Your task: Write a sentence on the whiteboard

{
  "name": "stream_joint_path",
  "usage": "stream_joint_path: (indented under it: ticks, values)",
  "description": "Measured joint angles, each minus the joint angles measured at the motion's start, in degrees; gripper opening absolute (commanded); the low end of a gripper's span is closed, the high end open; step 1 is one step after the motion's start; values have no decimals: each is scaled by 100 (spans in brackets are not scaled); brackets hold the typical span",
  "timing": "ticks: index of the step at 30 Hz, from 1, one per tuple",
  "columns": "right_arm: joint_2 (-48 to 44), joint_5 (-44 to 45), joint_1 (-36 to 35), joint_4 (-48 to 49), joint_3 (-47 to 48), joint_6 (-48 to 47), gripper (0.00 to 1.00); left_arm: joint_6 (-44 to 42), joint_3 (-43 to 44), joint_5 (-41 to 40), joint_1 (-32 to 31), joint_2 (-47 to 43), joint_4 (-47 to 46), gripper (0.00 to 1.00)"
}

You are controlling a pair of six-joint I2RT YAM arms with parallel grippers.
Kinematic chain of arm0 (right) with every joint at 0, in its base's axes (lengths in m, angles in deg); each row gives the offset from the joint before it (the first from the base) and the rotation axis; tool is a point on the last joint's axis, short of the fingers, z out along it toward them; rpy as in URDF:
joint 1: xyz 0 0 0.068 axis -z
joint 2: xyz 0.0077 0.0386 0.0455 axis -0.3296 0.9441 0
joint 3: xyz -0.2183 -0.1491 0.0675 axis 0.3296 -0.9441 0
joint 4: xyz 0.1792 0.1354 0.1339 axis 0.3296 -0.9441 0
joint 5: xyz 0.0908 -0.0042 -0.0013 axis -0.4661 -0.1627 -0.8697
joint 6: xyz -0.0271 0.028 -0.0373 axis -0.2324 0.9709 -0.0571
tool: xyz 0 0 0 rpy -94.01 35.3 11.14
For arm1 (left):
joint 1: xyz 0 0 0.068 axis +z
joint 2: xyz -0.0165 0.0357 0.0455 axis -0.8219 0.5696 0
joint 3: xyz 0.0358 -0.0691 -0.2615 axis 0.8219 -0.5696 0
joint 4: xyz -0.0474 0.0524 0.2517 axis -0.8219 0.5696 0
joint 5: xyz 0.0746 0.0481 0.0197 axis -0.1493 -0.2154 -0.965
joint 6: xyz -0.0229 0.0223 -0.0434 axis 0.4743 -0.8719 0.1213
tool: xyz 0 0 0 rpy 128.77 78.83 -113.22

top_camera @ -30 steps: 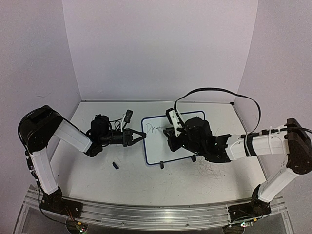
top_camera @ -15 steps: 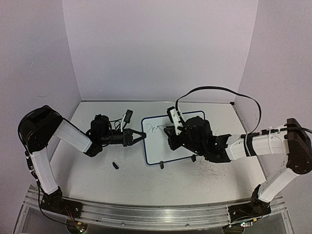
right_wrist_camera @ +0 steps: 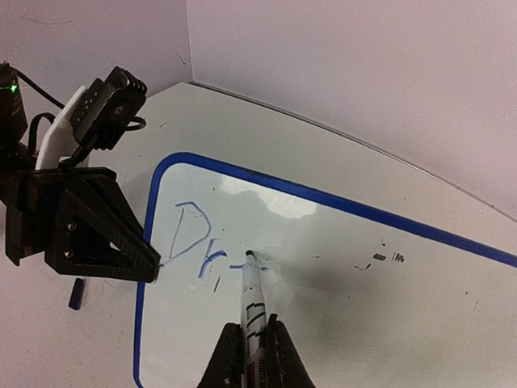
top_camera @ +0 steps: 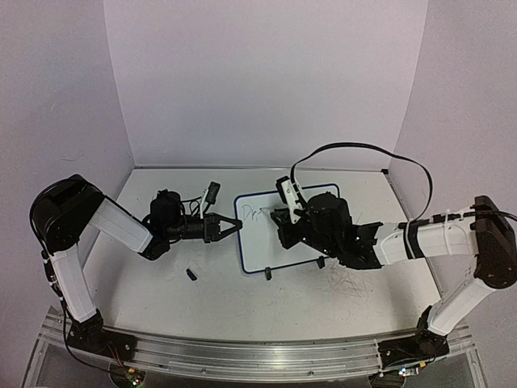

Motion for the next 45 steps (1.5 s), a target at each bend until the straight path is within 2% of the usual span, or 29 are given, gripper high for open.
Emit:
stream_joint_path:
  ticks: [36,45]
  values:
    - [47,-280,-9,-24,-205,178,0,0,0,-46,0,0,39,0]
    - [-191,-36,-7,-50,-385,195,0,-4,0,-30,-2,0,32,0]
